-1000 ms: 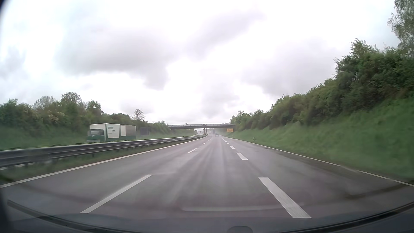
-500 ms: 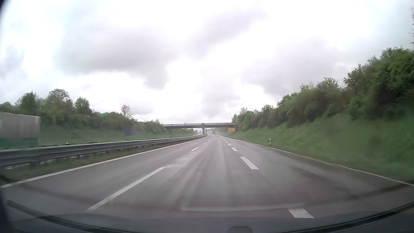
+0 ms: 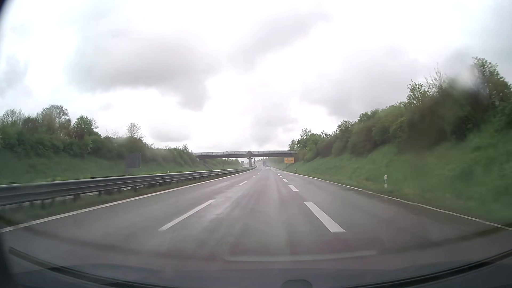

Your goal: Follow the waypoints while adhering to traffic rules and regulations

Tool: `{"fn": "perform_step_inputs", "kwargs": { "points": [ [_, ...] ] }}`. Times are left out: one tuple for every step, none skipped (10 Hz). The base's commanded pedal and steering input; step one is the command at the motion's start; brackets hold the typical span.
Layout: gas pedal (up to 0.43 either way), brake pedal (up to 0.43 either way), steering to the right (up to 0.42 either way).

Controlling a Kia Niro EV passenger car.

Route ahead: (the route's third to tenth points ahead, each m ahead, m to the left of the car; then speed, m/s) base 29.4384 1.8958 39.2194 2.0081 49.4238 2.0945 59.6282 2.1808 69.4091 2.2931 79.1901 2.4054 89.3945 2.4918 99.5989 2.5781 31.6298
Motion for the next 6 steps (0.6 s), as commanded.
{"fn": "perform_step_inputs", "kwargs": {
  "points": [
    [0.299,0.0,-0.003],
    [0.299,0.0,-0.003],
    [0.299,0.0,-0.003],
    [0.299,0.0,-0.003],
    [0.299,0.0,-0.004],
    [0.299,0.0,-0.004]
  ]
}}
